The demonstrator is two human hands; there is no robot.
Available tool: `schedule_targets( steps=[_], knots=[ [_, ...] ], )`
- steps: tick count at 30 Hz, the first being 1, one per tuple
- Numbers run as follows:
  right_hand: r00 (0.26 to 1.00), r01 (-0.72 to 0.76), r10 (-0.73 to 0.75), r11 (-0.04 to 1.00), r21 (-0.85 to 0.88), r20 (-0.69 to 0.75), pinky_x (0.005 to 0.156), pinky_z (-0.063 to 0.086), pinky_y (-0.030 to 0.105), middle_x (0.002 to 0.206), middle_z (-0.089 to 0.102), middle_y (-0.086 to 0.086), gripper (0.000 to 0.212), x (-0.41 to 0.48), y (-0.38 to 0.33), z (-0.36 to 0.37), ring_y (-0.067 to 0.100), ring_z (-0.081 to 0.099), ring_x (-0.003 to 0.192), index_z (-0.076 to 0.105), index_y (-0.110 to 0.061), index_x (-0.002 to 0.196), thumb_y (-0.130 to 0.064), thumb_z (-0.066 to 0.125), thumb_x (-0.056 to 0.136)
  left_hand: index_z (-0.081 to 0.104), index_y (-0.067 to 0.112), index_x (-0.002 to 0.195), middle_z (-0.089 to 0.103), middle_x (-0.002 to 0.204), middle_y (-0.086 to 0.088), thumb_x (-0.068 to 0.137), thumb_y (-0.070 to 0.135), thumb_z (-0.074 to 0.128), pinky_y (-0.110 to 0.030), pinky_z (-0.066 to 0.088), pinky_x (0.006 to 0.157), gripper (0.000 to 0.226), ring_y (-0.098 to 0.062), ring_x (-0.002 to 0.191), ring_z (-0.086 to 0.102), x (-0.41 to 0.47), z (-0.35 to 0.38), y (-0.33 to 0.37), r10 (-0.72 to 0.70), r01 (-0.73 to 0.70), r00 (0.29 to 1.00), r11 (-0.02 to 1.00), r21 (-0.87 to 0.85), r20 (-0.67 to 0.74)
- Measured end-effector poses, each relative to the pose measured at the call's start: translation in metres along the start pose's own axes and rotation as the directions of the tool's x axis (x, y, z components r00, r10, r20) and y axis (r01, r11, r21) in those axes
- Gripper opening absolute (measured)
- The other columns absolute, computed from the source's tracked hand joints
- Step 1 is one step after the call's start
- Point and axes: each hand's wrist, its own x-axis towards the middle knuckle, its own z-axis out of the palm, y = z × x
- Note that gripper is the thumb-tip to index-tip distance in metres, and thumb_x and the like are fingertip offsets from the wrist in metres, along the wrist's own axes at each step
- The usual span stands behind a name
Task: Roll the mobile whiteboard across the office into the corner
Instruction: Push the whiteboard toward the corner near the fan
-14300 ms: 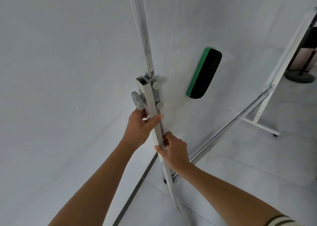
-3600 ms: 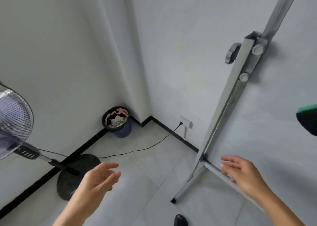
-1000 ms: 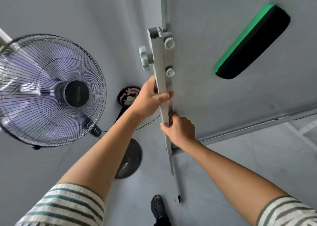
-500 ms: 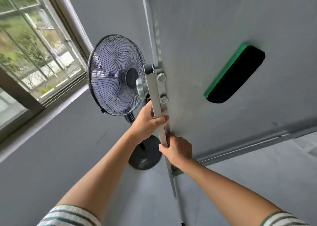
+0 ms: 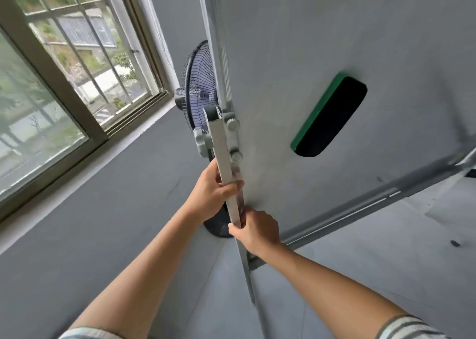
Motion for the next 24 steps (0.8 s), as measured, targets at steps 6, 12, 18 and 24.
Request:
schedule_targets(
  steps=[6,12,18,24],
  knots=[
    [0.999,0.035,-0.034,0.999,-0.028,0.021,0.071,0.051,0.035,0.088,0.073,0.005,0.040,-0.025,-0.022,0.016,0.032,0.067,0.083,0.062,-0.017,0.090,-0.054,0.059,0.075,0.054,0.014,0.094,0.059,0.084,0.003,0.073,0.017,0.067,-0.028,0.051,0.073,0.025,-0.015,0.078,0.057,-0.037,-0.019,-0.006,0.000,0.000,0.999,1.000,-0.005,-0.043],
    [0.989,-0.031,0.012,0.992,0.126,0.148,0.080,0.053,0.035,0.095,0.073,-0.002,0.032,-0.045,0.003,0.009,0.026,0.066,0.090,0.062,-0.021,0.091,-0.051,0.061,0.078,0.053,0.012,0.097,0.057,0.084,0.004,0.078,0.022,0.060,-0.016,0.046,0.067,0.022,-0.001,0.072,0.056,-0.058,-0.011,-0.003,-0.042,0.043,0.987,0.999,0.002,-0.152],
    [0.965,-0.246,0.204,0.924,0.293,0.166,0.066,0.051,0.028,0.087,0.072,-0.006,0.016,-0.090,0.132,-0.037,0.014,0.070,0.074,0.057,-0.032,0.084,-0.045,0.064,0.078,0.048,0.020,0.111,0.063,0.104,-0.004,0.089,0.024,0.064,-0.039,0.052,0.085,0.027,-0.022,0.097,0.063,-0.113,0.026,-0.047,-0.387,0.407,0.863,0.913,-0.007,-0.326],
    [0.870,-0.461,0.491,0.769,0.443,0.054,0.064,0.050,0.029,0.078,0.073,0.000,0.007,-0.159,0.283,-0.113,0.012,0.071,0.065,0.063,-0.028,0.083,-0.030,0.069,0.081,0.066,0.000,0.086,0.069,0.077,-0.023,0.081,0.004,0.071,-0.037,0.050,0.065,0.008,-0.032,0.069,0.065,-0.149,0.139,-0.072,-0.706,0.707,0.706,0.707,0.001,0.051]
  ],
)
